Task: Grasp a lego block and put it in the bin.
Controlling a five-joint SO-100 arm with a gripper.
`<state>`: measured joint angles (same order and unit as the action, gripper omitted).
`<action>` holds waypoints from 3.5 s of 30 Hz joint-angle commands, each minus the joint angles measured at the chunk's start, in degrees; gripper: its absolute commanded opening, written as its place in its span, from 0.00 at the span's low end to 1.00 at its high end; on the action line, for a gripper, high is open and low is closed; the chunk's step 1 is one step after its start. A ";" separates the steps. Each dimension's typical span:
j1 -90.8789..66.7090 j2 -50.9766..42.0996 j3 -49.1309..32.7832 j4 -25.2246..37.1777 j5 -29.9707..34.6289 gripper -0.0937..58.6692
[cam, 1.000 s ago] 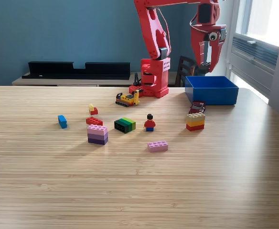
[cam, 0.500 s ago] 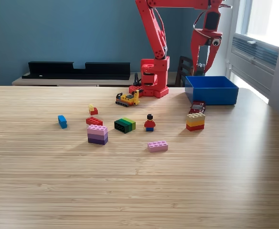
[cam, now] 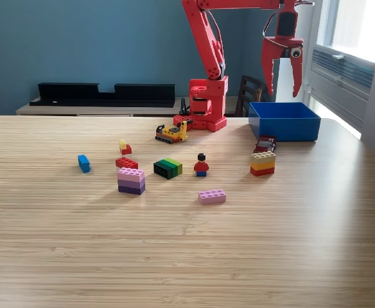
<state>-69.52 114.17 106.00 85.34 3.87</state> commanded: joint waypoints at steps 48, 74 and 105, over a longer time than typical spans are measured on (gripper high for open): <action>71.46 2.99 0.35 -24.52 -4.04 0.00; 50.45 2.46 3.78 -24.43 -19.34 0.00; 28.39 -28.04 -9.58 0.18 -43.15 0.59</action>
<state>-40.52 86.48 97.56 84.55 -38.32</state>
